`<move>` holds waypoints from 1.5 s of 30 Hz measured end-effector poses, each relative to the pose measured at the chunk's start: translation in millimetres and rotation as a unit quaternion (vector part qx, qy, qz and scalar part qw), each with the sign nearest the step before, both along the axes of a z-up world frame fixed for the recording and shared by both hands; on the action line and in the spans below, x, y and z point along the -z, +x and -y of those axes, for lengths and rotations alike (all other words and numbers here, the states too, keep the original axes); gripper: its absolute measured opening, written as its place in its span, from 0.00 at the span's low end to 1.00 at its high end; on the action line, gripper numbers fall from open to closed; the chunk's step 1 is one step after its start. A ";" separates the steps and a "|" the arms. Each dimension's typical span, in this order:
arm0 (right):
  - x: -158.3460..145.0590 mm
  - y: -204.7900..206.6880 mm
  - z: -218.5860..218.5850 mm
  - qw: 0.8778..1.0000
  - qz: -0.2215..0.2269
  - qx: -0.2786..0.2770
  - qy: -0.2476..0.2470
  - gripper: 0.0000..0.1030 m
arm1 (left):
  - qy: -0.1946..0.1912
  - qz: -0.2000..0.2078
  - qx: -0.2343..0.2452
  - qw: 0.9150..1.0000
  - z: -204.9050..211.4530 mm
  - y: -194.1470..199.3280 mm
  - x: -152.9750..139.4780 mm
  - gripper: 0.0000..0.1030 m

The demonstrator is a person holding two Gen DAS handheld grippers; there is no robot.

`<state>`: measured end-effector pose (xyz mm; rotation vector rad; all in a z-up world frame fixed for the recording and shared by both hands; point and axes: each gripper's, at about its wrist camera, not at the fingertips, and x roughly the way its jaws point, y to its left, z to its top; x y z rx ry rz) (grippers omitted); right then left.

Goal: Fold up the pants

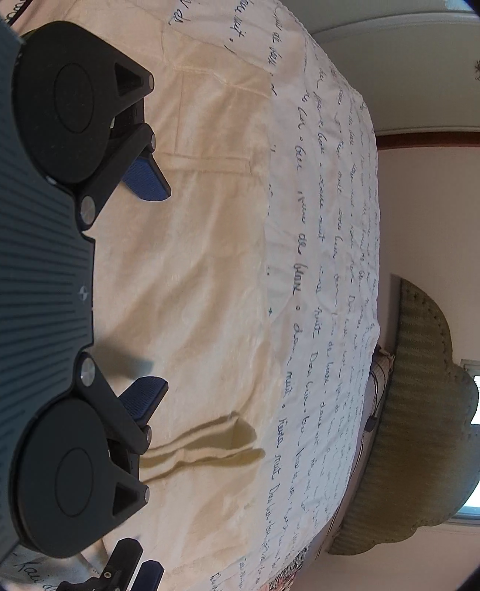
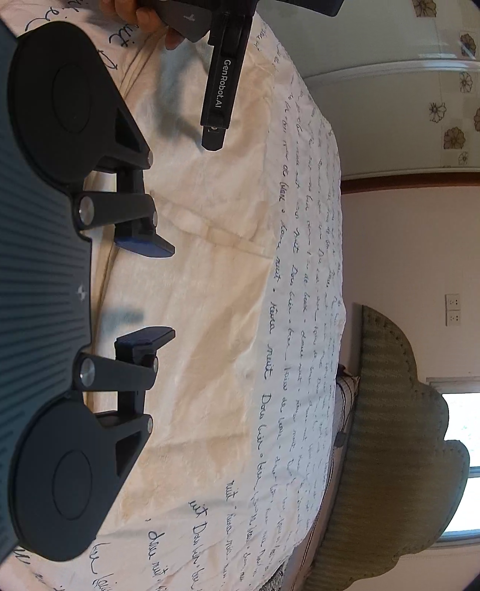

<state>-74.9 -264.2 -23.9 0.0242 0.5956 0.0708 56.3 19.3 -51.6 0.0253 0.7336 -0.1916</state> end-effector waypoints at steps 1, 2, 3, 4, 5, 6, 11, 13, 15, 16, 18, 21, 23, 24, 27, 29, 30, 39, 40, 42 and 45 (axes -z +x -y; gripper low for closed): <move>-0.4 0.7 -4.5 1.000 -0.001 -0.004 -0.001 0.39 | 0.001 0.001 -0.005 1.000 -4.5 -0.1 -0.2 1.00; -0.6 0.8 -7.9 1.000 -0.001 -0.008 -0.001 0.39 | 0.002 0.002 -0.010 1.000 -9.1 -0.2 -0.4 1.00; -1.0 0.8 -11.7 1.000 -0.001 -0.014 0.001 0.39 | 0.003 0.002 -0.017 1.000 -13.7 -0.1 -0.9 1.00; -1.6 0.6 -15.5 1.000 0.000 -0.019 0.001 0.39 | 0.003 0.002 -0.022 1.000 -18.5 -0.3 -0.9 1.00; -2.4 0.4 -19.1 1.000 0.000 -0.024 0.001 0.39 | 0.002 0.002 -0.026 1.000 -22.7 -0.4 -1.0 1.00; -3.5 0.3 -23.3 1.000 0.002 -0.028 -0.001 0.39 | 0.002 0.001 -0.032 0.999 -28.0 -0.6 -0.9 1.00; -9.4 -0.9 -49.2 0.998 0.008 -0.062 -0.005 0.42 | 0.001 0.000 -0.055 0.998 -47.6 -1.9 -0.5 1.00; -10.3 -1.4 -62.0 0.997 0.011 -0.079 -0.011 0.56 | 0.003 0.002 -0.060 0.998 -53.4 -3.4 -1.0 1.00; -10.4 -2.4 -75.4 0.995 0.015 -0.095 -0.025 0.58 | 0.007 0.006 -0.065 0.998 -58.6 -5.3 -2.1 1.00; -10.4 -3.0 -82.5 0.994 0.016 -0.104 -0.032 0.58 | 0.009 0.009 -0.068 0.998 -60.9 -6.5 -2.6 1.00; -10.9 -4.0 -95.2 0.992 0.020 -0.121 -0.042 0.58 | 0.011 0.013 -0.074 0.997 -65.5 -7.6 -3.2 1.00; -11.1 -4.3 -111.2 0.989 0.023 -0.139 -0.051 0.58 | 0.012 0.016 -0.079 0.997 -73.6 -9.4 -3.6 1.00; -11.0 -4.0 -120.5 0.987 0.023 -0.146 -0.058 0.58 | 0.015 0.019 -0.083 0.996 -78.2 -11.1 -4.0 1.00; -10.8 -3.8 -125.0 0.986 0.023 -0.150 -0.062 0.58 | 0.016 0.021 -0.085 0.996 -81.2 -11.3 -4.3 1.00; -10.5 -2.0 -137.3 0.984 0.024 -0.163 -0.070 0.60 | 0.016 0.027 -0.094 0.995 -92.2 -13.8 -7.3 1.00; -10.7 -1.6 -145.7 0.982 0.026 -0.172 -0.074 0.64 | 0.013 0.034 -0.102 0.994 -102.8 -17.4 -10.9 1.00; -11.1 -1.6 -151.4 0.980 0.030 -0.178 -0.079 0.65 | 0.012 0.039 -0.110 0.993 -109.2 -19.6 -12.9 1.00; 4.1 2.9 -237.3 0.938 0.071 -0.269 -0.207 0.65 | -0.043 -0.008 -0.221 0.974 -207.8 -19.6 -25.1 1.00; 7.7 3.7 -247.3 0.933 0.070 -0.280 -0.215 0.65 | -0.062 -0.016 -0.225 0.972 -218.0 -19.8 -25.2 1.00; 13.8 2.9 -264.8 0.923 0.071 -0.300 -0.232 0.65 | -0.109 -0.037 -0.227 0.967 -236.1 -19.1 -24.1 1.00; 23.1 2.2 -289.0 0.907 0.082 -0.315 -0.267 0.65 | -0.165 -0.072 -0.212 0.960 -247.8 -13.8 -17.6 1.00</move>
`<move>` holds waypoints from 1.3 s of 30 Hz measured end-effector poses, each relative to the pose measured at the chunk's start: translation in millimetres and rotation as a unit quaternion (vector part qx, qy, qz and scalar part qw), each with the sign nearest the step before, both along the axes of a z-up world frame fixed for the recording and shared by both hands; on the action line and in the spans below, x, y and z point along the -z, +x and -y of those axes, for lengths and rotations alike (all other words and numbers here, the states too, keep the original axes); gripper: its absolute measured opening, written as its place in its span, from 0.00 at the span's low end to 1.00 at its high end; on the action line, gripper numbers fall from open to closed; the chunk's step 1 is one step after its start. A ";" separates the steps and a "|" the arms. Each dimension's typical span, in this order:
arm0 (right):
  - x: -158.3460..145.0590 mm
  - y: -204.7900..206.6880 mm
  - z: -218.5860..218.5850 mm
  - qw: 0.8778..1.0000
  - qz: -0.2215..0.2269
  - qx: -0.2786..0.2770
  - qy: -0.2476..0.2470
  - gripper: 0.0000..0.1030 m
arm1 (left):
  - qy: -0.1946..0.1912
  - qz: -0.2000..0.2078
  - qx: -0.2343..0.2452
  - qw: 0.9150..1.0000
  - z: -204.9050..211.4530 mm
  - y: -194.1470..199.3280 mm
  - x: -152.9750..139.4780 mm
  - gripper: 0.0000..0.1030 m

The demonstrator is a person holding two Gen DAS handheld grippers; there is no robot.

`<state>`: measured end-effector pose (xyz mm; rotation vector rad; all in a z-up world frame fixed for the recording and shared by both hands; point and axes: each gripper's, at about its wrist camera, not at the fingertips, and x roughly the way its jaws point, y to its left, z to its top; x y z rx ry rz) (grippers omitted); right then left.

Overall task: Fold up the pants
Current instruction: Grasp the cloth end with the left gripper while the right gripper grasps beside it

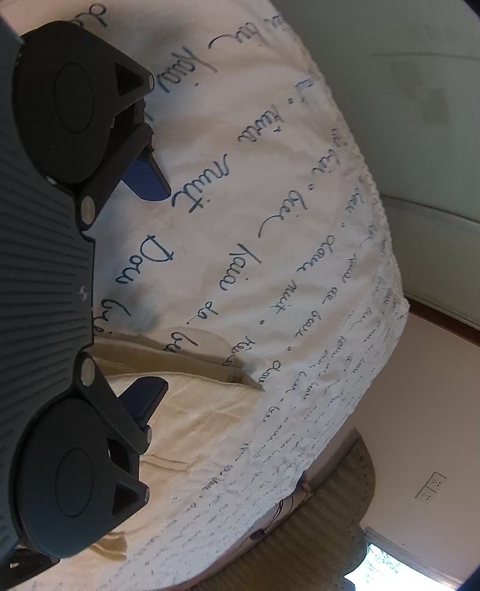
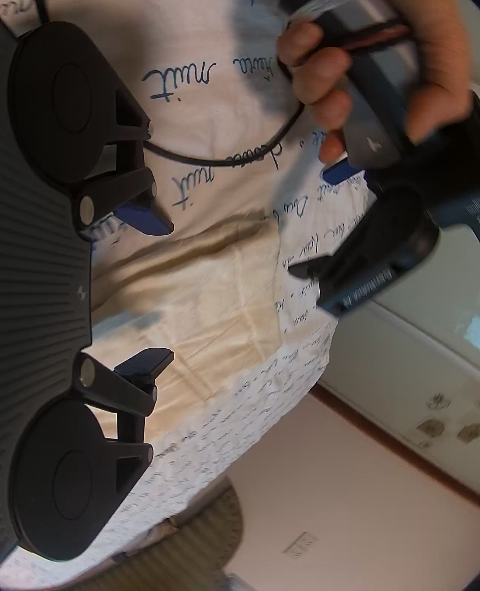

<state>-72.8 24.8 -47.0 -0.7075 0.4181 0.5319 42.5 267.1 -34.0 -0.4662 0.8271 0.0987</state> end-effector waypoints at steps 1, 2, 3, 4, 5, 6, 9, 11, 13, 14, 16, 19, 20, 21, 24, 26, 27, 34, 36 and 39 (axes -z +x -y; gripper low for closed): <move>4.7 -0.3 -8.8 1.000 0.015 -0.001 -0.017 0.65 | -0.013 -0.004 0.006 1.000 -0.2 2.7 2.3 1.00; 8.6 0.1 -15.5 0.999 0.034 0.001 -0.033 0.65 | -0.023 -0.006 0.013 1.000 -0.9 5.5 4.4 0.99; 12.9 -0.1 -22.9 0.997 0.057 0.008 -0.052 0.65 | -0.029 -0.008 0.020 0.999 -0.4 7.3 5.6 0.99; 15.7 1.2 -28.3 0.995 0.073 0.012 -0.066 0.64 | -0.036 -0.009 0.026 0.999 1.0 9.3 7.1 0.99; 17.1 3.6 -31.7 0.994 0.082 0.012 -0.070 0.63 | -0.044 -0.008 0.032 0.998 1.1 10.5 7.2 0.99; 17.5 6.0 -34.3 0.994 0.085 0.011 -0.069 0.60 | -0.059 -0.008 0.041 0.997 2.7 14.5 8.7 0.99; 13.9 12.9 -36.0 0.997 0.060 -0.009 -0.037 0.22 | -0.111 -0.012 0.062 0.992 2.3 21.5 12.3 0.99; 3.1 17.5 -28.0 0.999 0.035 -0.006 0.019 0.12 | -0.154 -0.017 0.072 0.985 0.6 29.8 15.6 0.99; -9.0 21.5 -15.1 0.997 0.022 -0.001 0.070 0.12 | -0.208 -0.020 0.086 0.974 0.1 41.5 21.4 0.99; -16.8 21.4 -7.7 0.996 0.015 0.000 0.091 0.12 | -0.235 -0.023 0.095 0.967 1.1 48.3 25.3 0.99; -28.9 21.3 3.6 0.993 0.009 -0.004 0.120 0.12 | -0.287 -0.031 0.100 0.952 5.2 63.4 35.0 0.99; -33.3 16.7 6.7 0.994 0.008 -0.011 0.113 0.12 | -0.346 -0.034 0.105 0.932 14.5 84.6 51.9 0.95; -32.4 16.8 6.4 0.994 -0.003 -0.017 0.109 0.12 | -0.353 -0.033 0.106 0.929 17.9 90.0 55.1 0.86; -31.8 16.0 6.4 0.994 -0.024 -0.028 0.103 0.12 | -0.351 -0.036 0.102 0.930 20.4 94.3 57.9 0.74; -49.7 4.9 27.3 0.984 -0.073 -0.055 0.154 0.12 | -0.329 -0.042 0.093 0.939 21.9 95.2 61.0 0.33; -70.1 11.9 57.1 0.964 -0.103 -0.052 0.242 0.12 | -0.319 -0.044 0.082 0.943 19.9 95.5 65.7 0.22; -74.0 19.6 65.2 0.963 -0.091 -0.021 0.251 0.12 | -0.316 -0.040 0.078 0.945 20.4 93.5 66.7 0.17; -27.6 95.1 66.3 0.957 -0.131 0.101 0.237 0.12 | -0.201 0.032 0.084 0.975 48.5 59.9 17.3 0.14; -26.8 97.5 65.2 0.945 -0.142 0.096 0.279 0.12 | -0.177 0.055 0.097 0.978 64.3 48.3 -4.3 0.14; -28.5 92.7 68.7 0.927 -0.148 0.091 0.333 0.12 | -0.148 0.076 0.109 0.980 89.7 35.8 -29.8 0.14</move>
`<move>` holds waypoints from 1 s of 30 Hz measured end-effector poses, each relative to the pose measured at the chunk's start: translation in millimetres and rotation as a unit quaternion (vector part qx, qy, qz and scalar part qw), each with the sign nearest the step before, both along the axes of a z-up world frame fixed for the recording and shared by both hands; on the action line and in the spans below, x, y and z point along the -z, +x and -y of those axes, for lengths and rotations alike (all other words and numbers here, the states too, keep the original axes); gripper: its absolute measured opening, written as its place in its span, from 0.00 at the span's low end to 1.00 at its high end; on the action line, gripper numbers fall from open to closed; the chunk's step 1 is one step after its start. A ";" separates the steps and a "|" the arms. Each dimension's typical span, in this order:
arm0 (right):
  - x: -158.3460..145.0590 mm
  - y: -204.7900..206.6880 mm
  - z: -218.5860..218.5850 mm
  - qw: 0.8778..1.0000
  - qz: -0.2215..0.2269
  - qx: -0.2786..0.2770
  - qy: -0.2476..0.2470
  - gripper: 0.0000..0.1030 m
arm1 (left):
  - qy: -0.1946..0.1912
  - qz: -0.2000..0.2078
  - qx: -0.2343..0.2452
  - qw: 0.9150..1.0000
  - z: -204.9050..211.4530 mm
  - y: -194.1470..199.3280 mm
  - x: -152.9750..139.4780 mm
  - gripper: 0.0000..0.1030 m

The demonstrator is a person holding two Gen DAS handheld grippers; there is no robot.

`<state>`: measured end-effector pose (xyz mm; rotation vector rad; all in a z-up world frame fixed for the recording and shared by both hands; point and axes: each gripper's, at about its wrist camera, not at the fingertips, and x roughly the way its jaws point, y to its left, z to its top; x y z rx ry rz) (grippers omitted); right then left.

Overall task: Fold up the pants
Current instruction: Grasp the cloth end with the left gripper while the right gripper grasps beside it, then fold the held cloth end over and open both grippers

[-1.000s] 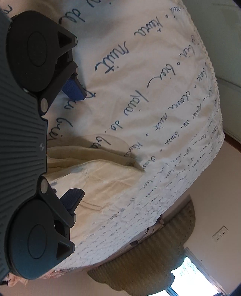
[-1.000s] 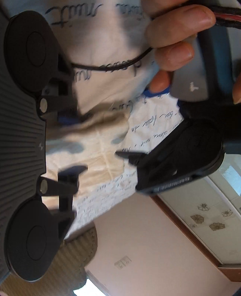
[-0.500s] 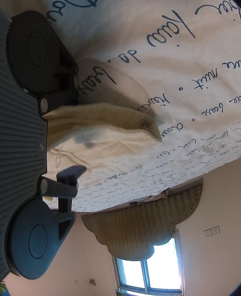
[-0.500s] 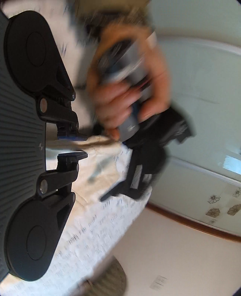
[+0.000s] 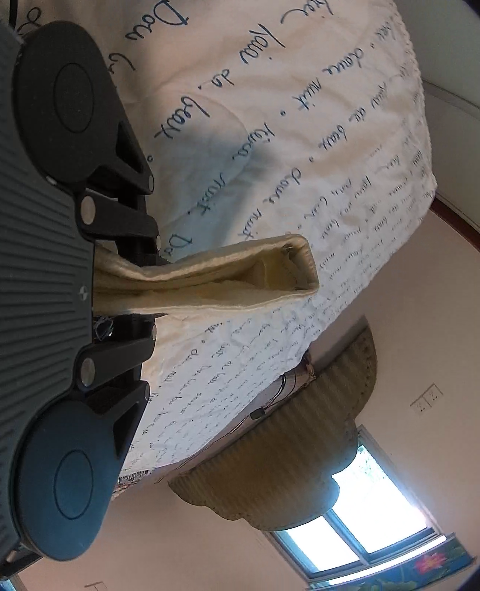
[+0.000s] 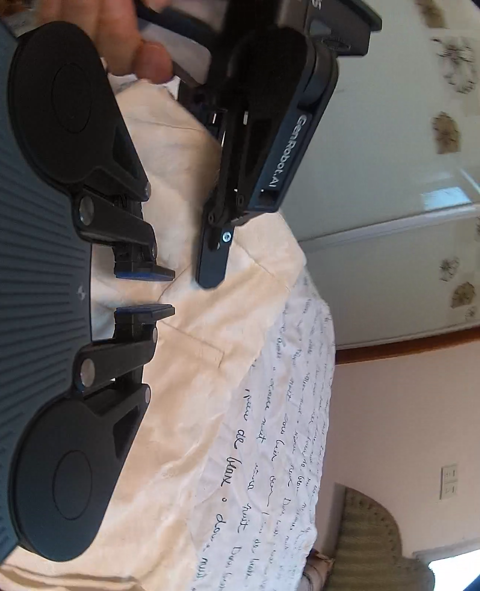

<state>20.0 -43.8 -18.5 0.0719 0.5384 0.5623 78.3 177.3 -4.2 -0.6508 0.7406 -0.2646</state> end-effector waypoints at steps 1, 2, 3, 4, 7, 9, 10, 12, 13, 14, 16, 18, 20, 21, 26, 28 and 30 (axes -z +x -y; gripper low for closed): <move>-2.4 -3.5 3.8 1.000 0.006 0.006 0.010 0.12 | 0.003 0.007 0.004 1.000 8.4 -2.4 -6.5 0.14; -5.0 -8.6 7.2 1.000 0.010 0.012 0.024 0.12 | 0.006 0.015 0.010 1.000 18.9 -5.5 -13.4 0.14; -7.6 -10.3 15.6 0.999 0.010 0.017 0.041 0.12 | 0.010 0.021 0.016 1.000 28.1 -9.1 -19.2 0.15; -10.4 -7.6 23.4 0.998 0.010 0.024 0.061 0.12 | 0.015 0.027 0.022 0.999 38.7 -12.9 -25.3 0.15; -15.7 -13.9 57.7 0.991 0.005 0.047 0.122 0.12 | 0.038 0.050 0.048 0.997 77.1 -23.1 -41.8 0.23; -18.0 -19.5 81.6 0.987 0.011 0.064 0.150 0.12 | 0.055 0.066 0.068 0.994 107.7 -28.0 -50.4 0.24; -19.7 -23.2 93.3 0.984 0.016 0.075 0.161 0.12 | 0.062 0.070 0.078 0.993 122.1 -29.4 -52.8 0.25; -24.2 -35.1 119.9 0.977 0.027 0.095 0.188 0.12 | 0.074 0.073 0.099 0.990 153.1 -30.9 -55.3 0.30; -25.2 -38.1 134.3 0.973 0.033 0.103 0.204 0.12 | 0.072 0.076 0.111 0.988 167.5 -31.4 -55.8 0.30; -24.7 -34.9 150.5 0.969 0.036 0.113 0.219 0.12 | 0.072 0.076 0.121 0.987 182.8 -31.4 -56.7 0.30; -23.6 -37.1 178.0 0.964 0.041 0.132 0.228 0.12 | 0.075 0.070 0.144 0.984 213.0 -28.8 -54.9 0.30; -18.4 -40.3 203.1 0.958 0.044 0.157 0.235 0.12 | 0.079 0.065 0.165 0.981 244.4 -25.5 -49.8 0.31; -12.3 -46.3 227.3 0.950 0.039 0.183 0.248 0.12 | 0.087 0.058 0.182 0.978 273.8 -23.9 -45.3 0.31; -8.5 -49.3 239.2 0.947 0.038 0.193 0.253 0.12 | 0.093 0.059 0.192 0.975 288.1 -23.6 -42.4 0.31; 12.9 -59.7 299.6 0.925 0.025 0.242 0.291 0.12 | 0.118 0.063 0.232 0.963 354.5 -24.7 -25.6 0.36; 19.4 -61.0 319.1 0.919 0.022 0.259 0.296 0.12 | 0.126 0.065 0.245 0.959 376.5 -24.2 -18.7 0.36; 25.4 -60.2 335.7 0.914 0.013 0.276 0.298 0.12 | 0.129 0.057 0.253 0.957 396.4 -21.9 -10.7 0.36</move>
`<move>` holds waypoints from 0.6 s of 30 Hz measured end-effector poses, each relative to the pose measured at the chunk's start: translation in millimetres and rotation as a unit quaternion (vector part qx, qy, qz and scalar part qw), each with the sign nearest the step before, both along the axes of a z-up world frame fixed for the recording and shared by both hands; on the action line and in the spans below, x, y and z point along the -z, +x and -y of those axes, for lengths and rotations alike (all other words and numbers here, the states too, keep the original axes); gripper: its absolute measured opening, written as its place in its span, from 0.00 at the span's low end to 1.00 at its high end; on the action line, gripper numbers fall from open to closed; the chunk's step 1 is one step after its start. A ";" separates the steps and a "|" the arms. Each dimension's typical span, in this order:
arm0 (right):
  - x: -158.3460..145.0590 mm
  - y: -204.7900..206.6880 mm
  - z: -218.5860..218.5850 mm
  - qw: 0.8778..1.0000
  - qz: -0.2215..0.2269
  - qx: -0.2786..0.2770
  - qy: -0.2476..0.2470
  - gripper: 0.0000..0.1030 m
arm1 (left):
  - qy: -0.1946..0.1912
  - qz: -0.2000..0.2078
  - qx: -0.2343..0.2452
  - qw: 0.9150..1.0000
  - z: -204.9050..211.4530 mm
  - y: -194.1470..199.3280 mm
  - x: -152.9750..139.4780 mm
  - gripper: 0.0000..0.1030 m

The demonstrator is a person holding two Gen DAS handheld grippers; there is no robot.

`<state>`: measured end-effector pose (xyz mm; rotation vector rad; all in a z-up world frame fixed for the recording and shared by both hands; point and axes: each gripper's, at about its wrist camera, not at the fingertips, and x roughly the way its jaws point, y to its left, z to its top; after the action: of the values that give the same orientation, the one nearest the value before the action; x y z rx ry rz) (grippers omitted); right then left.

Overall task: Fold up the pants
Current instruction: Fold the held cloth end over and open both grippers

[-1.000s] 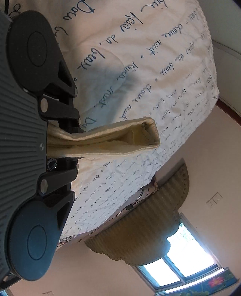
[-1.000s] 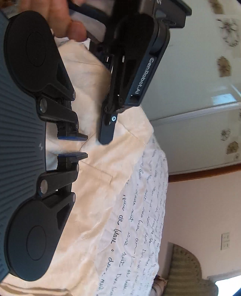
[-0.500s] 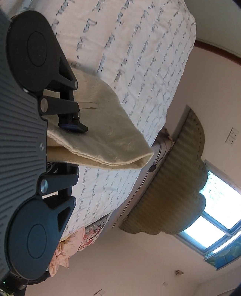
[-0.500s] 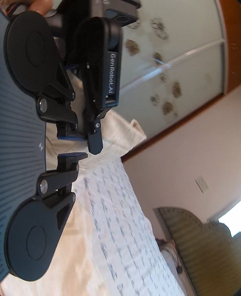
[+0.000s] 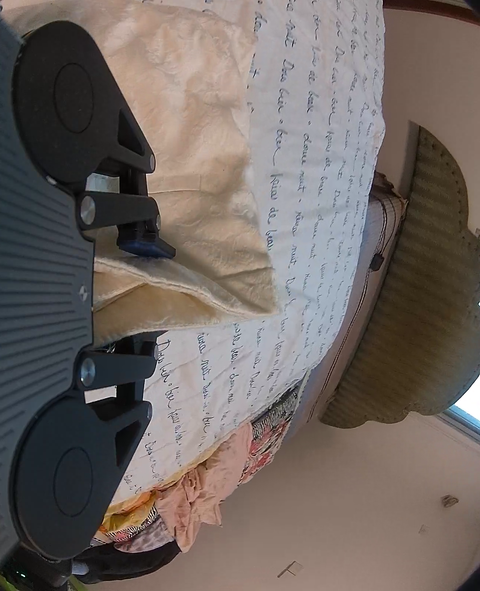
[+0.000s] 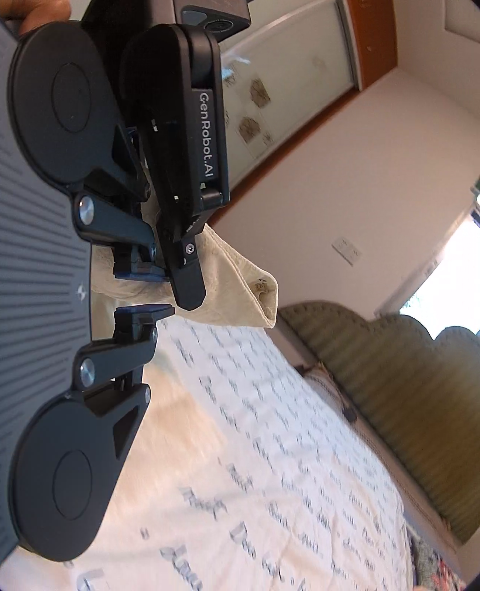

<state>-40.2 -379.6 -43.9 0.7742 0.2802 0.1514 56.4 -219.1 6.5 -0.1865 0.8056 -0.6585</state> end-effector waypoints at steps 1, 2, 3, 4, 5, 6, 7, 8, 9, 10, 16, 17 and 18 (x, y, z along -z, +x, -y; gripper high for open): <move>3.7 0.5 7.3 1.000 -0.007 0.006 0.003 0.12 | 0.003 -0.004 0.004 1.000 7.8 1.4 4.4 0.36; 7.2 1.3 13.4 1.000 -0.012 0.011 0.006 0.12 | 0.007 -0.009 0.007 1.000 15.4 3.3 8.9 0.36; 12.4 1.6 19.8 1.000 -0.019 0.016 0.011 0.12 | 0.010 -0.018 0.011 1.000 23.3 5.2 14.4 0.39; 18.2 0.8 25.1 0.999 -0.027 0.021 0.017 0.12 | 0.016 -0.027 0.014 0.999 30.1 7.2 20.4 0.40; 24.0 1.2 30.2 0.999 -0.036 0.025 0.022 0.12 | 0.021 -0.035 0.020 0.999 38.1 9.9 27.2 0.46; 29.0 1.4 34.4 0.998 -0.046 0.032 0.025 0.12 | 0.027 -0.044 0.031 0.998 43.9 13.3 33.7 0.52; 34.4 0.4 38.5 0.997 -0.054 0.043 0.028 0.12 | 0.025 -0.057 0.039 0.997 47.5 16.5 39.5 0.54; 40.1 -2.5 43.8 0.996 -0.064 0.055 0.029 0.12 | 0.020 -0.070 0.042 0.996 48.7 19.1 43.8 0.55; 44.0 -4.3 47.7 0.995 -0.072 0.065 0.029 0.12 | 0.010 -0.078 0.049 0.996 50.2 20.9 45.3 0.55; 47.1 -7.6 51.1 0.994 -0.080 0.076 0.024 0.13 | -0.001 -0.080 0.060 0.995 49.0 21.1 44.9 0.55; 51.1 -35.5 71.4 0.985 -0.091 0.149 0.005 0.13 | -0.016 -0.025 0.069 0.997 18.1 16.6 15.8 0.73; 47.6 -34.4 71.9 0.986 -0.086 0.143 -0.002 0.14 | 0.001 0.000 0.051 0.999 7.3 17.7 12.4 0.79; 42.3 -32.1 70.5 0.988 -0.081 0.132 -0.012 0.20 | 0.023 0.025 0.031 0.999 -3.5 19.6 10.5 0.81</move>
<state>-72.3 -450.1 -86.2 0.7940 0.3292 -0.1661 76.0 -215.6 -4.0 -0.1031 0.7805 -0.7000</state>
